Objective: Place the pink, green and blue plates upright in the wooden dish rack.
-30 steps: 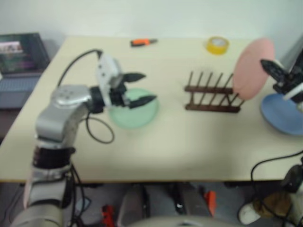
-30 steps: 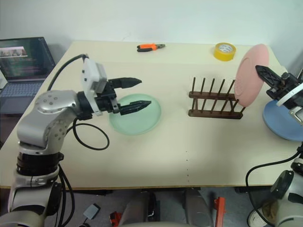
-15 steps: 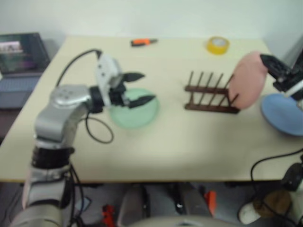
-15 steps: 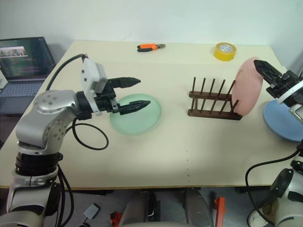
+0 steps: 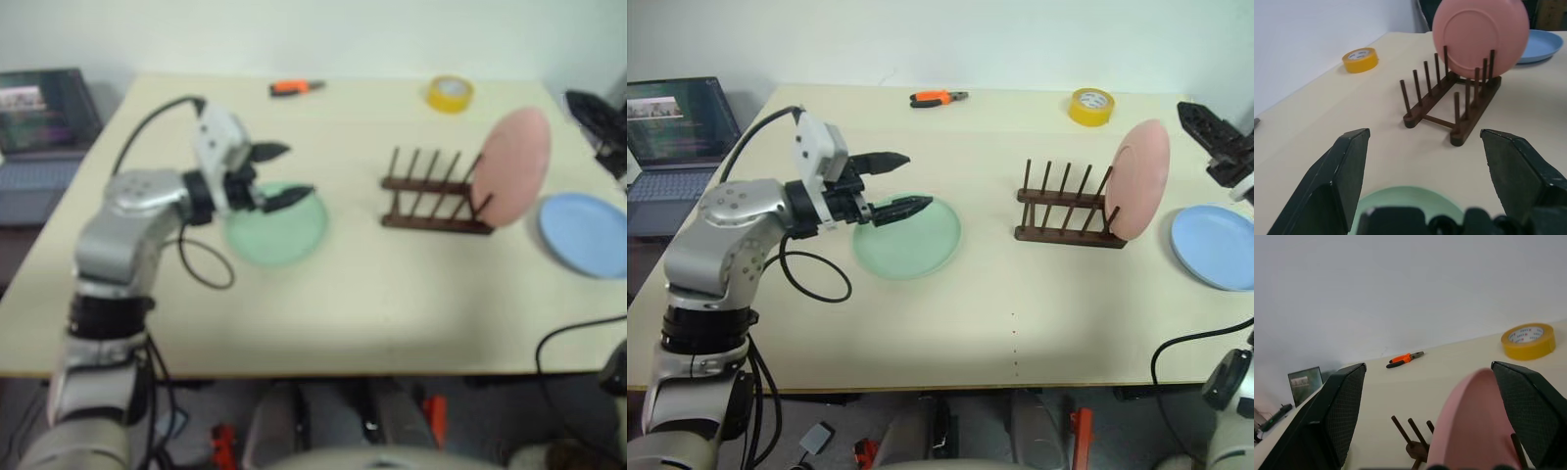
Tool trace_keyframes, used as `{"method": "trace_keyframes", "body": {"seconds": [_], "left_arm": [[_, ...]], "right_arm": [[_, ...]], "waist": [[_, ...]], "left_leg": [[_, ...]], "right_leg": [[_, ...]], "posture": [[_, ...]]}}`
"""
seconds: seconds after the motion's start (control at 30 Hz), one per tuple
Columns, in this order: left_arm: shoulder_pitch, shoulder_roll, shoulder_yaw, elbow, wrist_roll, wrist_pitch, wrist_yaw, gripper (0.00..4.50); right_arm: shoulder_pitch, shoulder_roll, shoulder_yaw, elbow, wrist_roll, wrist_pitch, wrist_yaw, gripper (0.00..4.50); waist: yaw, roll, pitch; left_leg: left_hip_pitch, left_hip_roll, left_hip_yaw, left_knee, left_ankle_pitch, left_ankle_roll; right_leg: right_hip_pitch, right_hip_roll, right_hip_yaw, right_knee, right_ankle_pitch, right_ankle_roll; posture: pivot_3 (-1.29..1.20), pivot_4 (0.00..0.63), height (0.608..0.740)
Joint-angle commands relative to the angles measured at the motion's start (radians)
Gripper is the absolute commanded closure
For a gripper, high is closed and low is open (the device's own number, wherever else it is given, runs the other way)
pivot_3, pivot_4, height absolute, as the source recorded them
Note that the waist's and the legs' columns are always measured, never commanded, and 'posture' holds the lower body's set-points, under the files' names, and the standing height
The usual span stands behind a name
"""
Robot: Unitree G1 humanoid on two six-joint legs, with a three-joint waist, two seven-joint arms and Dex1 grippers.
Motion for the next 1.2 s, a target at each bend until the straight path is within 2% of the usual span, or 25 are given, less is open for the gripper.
{"method": "trace_keyframes", "body": {"seconds": [0.03, 0.2, 0.33, 0.5, 1.0, 1.2], "left_arm": [[-0.032, 0.030, 0.038, 0.016, 0.011, 0.004, 0.014, 0.50], [-0.026, 0.060, 0.035, 0.047, 0.036, 0.009, 0.027, 0.50], [-0.024, 0.079, 0.042, 0.072, 0.053, 0.010, 0.039, 0.50], [-0.025, 0.106, 0.048, 0.104, 0.077, 0.024, 0.052, 0.50], [0.043, 0.154, 0.067, 0.119, 0.093, 0.079, 0.062, 0.50], [0.059, 0.163, 0.071, 0.140, 0.104, 0.106, 0.078, 0.50]], "right_arm": [[0.014, -0.051, 0.001, -0.090, 0.001, -0.015, 0.042, 0.03], [0.031, -0.091, 0.024, -0.186, 0.021, 0.001, 0.095, 0.03], [0.054, -0.096, 0.060, -0.298, 0.067, 0.040, 0.152, 0.03], [0.096, -0.096, 0.118, -0.378, 0.051, 0.031, 0.193, 0.03], [0.147, -0.081, 0.303, -0.530, -0.020, 0.009, 0.211, 0.03], [0.143, -0.077, 0.322, -0.546, -0.028, 0.010, 0.212, 0.03]], "waist": [[0.000, 0.000, 0.000], [0.000, 0.000, 0.000], [0.000, 0.000, 0.000], [0.001, 0.000, 0.000], [0.001, 0.000, 0.000], [0.001, 0.000, 0.000]], "left_leg": [[0.000, 0.000, 0.000, 0.000, 0.000, 0.000], [0.000, 0.000, 0.000, 0.000, 0.000, 0.000], [0.001, 0.001, 0.000, 0.000, 0.000, 0.000], [0.000, 0.000, 0.000, 0.000, 0.000, 0.000], [0.000, 0.001, 0.000, 0.001, 0.000, 0.000], [0.000, 0.001, -0.001, 0.000, 0.000, 0.000]], "right_leg": [[0.000, 0.000, 0.000, 0.000, 0.000, 0.000], [0.000, 0.000, 0.000, 0.000, 0.000, 0.000], [0.000, 0.000, 0.000, 0.000, 0.000, 0.000], [0.000, -0.001, 0.000, 0.000, 0.000, 0.000], [0.000, -0.001, -0.001, 0.001, -0.001, -0.001], [0.000, -0.001, -0.001, 0.001, -0.001, -0.001]], "posture": [[0.00, 0.150, 0.740], [0.00, 0.150, 0.740], [0.00, 0.150, 0.740], [0.00, 0.150, 0.740], [0.00, 0.150, 0.740], [0.00, 0.150, 0.740]]}}
